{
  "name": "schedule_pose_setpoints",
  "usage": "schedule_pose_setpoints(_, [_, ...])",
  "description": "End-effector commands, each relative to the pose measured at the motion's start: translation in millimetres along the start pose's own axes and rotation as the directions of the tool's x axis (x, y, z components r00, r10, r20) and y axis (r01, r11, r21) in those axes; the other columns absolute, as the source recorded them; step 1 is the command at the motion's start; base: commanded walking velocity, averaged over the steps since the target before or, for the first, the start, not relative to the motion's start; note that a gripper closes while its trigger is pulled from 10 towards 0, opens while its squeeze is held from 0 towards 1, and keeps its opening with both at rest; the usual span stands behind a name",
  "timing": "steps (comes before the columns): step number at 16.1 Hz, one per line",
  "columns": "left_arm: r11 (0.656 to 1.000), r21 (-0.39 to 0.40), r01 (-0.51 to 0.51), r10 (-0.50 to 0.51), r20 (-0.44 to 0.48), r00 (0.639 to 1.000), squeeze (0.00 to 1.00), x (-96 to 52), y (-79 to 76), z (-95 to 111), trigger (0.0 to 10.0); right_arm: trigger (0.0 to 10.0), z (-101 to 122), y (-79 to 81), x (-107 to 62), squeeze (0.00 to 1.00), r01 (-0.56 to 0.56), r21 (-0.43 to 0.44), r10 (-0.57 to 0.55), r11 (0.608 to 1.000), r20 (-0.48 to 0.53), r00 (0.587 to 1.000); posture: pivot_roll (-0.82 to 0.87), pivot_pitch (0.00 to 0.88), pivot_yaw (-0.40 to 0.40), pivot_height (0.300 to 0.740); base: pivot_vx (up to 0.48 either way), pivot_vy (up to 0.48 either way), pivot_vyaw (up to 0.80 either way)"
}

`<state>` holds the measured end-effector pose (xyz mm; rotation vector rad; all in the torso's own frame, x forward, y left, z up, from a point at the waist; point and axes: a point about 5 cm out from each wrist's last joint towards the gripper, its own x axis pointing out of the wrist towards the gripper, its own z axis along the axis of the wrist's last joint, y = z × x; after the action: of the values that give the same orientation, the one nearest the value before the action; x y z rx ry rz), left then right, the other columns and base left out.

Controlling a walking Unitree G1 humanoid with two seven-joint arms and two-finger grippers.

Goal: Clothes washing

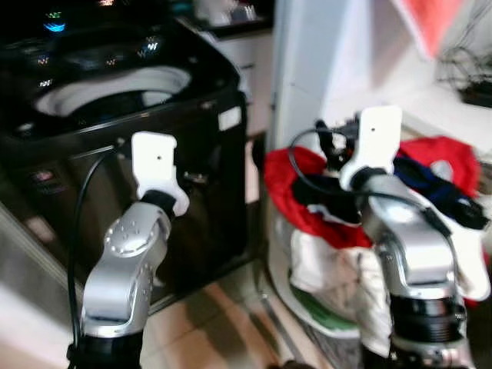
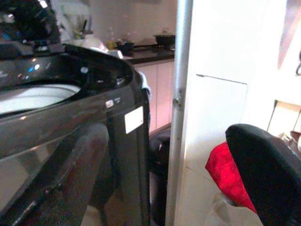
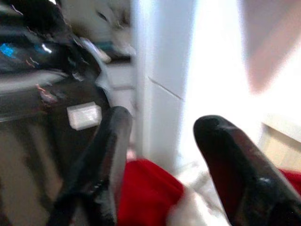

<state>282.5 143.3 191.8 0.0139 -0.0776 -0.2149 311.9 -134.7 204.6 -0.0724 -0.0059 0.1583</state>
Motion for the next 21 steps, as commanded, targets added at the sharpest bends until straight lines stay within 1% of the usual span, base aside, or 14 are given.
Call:
schedule_pose_setpoints(1, [0.999,0.029,-0.016,0.016,0.017,1.0,0.0,0.2,3.4,4.7,10.0,10.0,0.9,9.2,-2.0,1.0,-0.049,-0.017,0.048,0.999,-0.022,0.999,-0.05,0.0,0.027,0.74,0.0,0.0,-0.8])
schedule_pose_setpoints(3, [0.997,0.073,-0.024,0.022,0.032,0.999,0.0,1.6,5.4,6.8,10.0,10.0,0.1,9.7,-3.4,1.0,-0.058,-0.021,0.058,0.998,-0.036,0.998,-0.05,0.0,0.028,0.74,0.0,0.0,-0.8])
schedule_pose_setpoints(5, [0.996,0.092,-0.014,0.01,0.039,0.999,0.0,3.0,6.0,7.9,10.0,10.0,-3.0,8.0,-5.3,1.0,-0.046,-0.032,0.045,0.998,-0.053,0.998,-0.05,0.0,0.03,0.74,0.0,0.36,-0.8])
schedule_pose_setpoints(6, [0.996,0.089,-0.012,0.008,0.038,0.999,0.0,4.0,6.3,7.8,10.0,10.0,-5.3,7.4,-7.2,0.76,-0.041,-0.026,0.039,0.999,-0.065,0.997,-0.05,0.0,0.033,0.74,0.0,0.48,-0.8])
schedule_pose_setpoints(7, [0.996,0.087,-0.011,0.008,0.037,0.999,0.0,5.0,5.9,7.7,10.0,10.0,-6.7,6.4,-9.4,0.0,-0.036,-0.026,0.034,0.999,-0.072,0.997,-0.05,0.0,0.038,0.74,0.0,0.48,-0.8])
schedule_pose_setpoints(12, [0.996,0.086,-0.004,0.002,0.022,1.0,0.0,6.3,2.6,2.2,10.0,10.0,-5.5,0.5,-13.1,0.0,-0.006,-0.033,0.003,0.999,-0.063,0.998,-0.06,0.0,0.041,0.74,0.0,0.48,-0.8])
schedule_pose_setpoints(14, [0.998,0.07,-0.001,0.0,0.015,1.0,0.0,5.5,1.6,-0.9,10.0,10.0,-4.9,-1.0,-14.5,0.0,0.002,-0.046,-0.005,0.999,-0.059,0.998,-0.07,0.0,0.041,0.74,0.0,0.469,-0.74])
schedule_pose_setpoints(15, [0.998,0.063,-0.003,0.002,0.007,1.0,0.0,4.9,1.2,-3.0,10.0,10.0,-4.3,-1.1,-15.0,0.0,0.001,-0.056,-0.004,0.998,-0.051,0.999,-0.07,0.0,0.04,0.74,0.0,0.0,-0.41])
schedule_pose_setpoints(16, [0.997,0.082,0.011,-0.012,0.008,1.0,0.0,4.1,-1.1,-3.9,10.0,10.0,-3.2,-0.5,-15.2,0.0,-0.005,-0.071,0.001,0.997,-0.043,0.999,-0.07,0.0,0.037,0.74,0.0,0.0,0.0])
schedule_pose_setpoints(17, [0.997,0.079,0.016,-0.018,0.014,1.0,0.0,3.4,-3.3,-4.3,10.0,10.0,-1.6,0.4,-15.0,0.0,-0.011,-0.068,0.008,0.998,-0.033,0.999,-0.07,0.0,0.033,0.74,0.0,0.0,0.0])
schedule_pose_setpoints(19, [0.999,0.052,0.012,-0.014,0.04,0.999,0.0,1.0,-6.1,-2.1,10.0,10.0,2.3,-0.5,-13.3,0.0,-0.018,-0.07,0.017,0.997,-0.011,1.0,-0.06,0.0,0.021,0.74,0.0,0.0,0.0])
schedule_pose_setpoints(21, [0.997,0.07,0.01,-0.013,0.034,0.999,0.0,0.6,-7.5,-3.2,10.0,10.0,1.5,-2.7,-12.0,0.0,-0.018,-0.076,0.017,0.997,-0.016,1.0,-0.06,0.0,0.01,0.74,0.0,0.0,0.0])
